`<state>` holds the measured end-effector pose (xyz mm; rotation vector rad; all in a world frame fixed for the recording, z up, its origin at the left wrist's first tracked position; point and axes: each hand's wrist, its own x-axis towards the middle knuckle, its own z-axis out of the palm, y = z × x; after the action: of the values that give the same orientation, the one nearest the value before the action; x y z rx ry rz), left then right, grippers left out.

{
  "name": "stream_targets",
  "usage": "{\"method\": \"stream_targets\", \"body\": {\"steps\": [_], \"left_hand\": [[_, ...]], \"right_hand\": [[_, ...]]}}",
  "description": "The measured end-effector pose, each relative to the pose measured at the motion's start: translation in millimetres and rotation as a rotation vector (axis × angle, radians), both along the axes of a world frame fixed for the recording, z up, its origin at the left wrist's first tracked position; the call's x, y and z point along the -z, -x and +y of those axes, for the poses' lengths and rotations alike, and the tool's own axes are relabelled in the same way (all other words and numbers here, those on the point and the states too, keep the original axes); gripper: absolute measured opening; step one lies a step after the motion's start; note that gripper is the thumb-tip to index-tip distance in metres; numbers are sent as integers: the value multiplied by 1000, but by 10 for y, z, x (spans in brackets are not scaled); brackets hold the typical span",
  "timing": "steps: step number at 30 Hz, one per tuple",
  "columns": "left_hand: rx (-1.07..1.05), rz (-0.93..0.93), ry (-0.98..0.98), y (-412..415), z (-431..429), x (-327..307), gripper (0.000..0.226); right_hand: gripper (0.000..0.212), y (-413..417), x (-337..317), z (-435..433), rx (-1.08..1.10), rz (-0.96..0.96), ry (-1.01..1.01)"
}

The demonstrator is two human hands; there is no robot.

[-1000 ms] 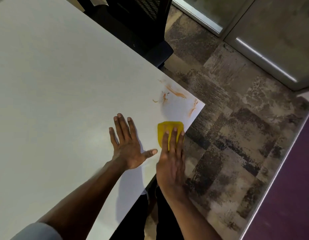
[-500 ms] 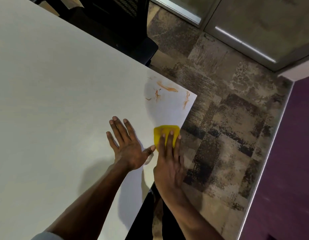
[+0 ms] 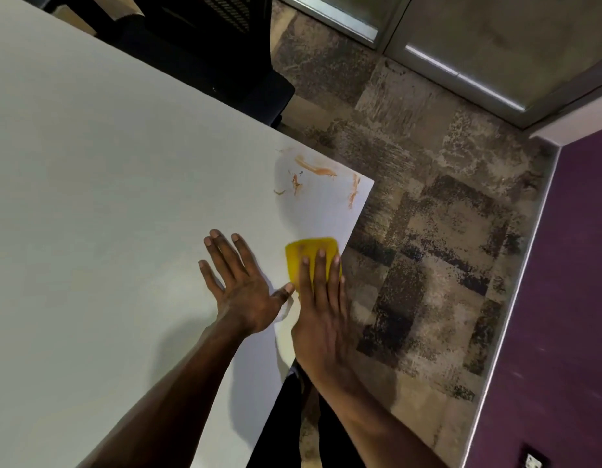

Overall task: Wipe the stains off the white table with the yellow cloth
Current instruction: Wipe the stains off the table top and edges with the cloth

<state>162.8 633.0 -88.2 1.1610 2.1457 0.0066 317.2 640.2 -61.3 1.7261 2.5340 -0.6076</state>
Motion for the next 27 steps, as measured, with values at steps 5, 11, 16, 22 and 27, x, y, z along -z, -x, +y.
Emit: {"method": "stream_targets", "body": {"steps": [5,11,16,22,27], "left_hand": [[-2,13,3,-6,12,-5,139],[9,26,3,-2,-3,10,140],[14,33,4,-2,-6,35,137],[16,59,18,2,-5,77,138],[16,76,15,-10,-5,73,140]], "right_hand": [[87,75,82,554,73,-6,-28],[79,241,128,1525,171,-11,-36],[82,148,89,590,49,67,-75],[94,-11,98,531,-39,61,-18],[85,159,119,1543,74,4,-42]]}}
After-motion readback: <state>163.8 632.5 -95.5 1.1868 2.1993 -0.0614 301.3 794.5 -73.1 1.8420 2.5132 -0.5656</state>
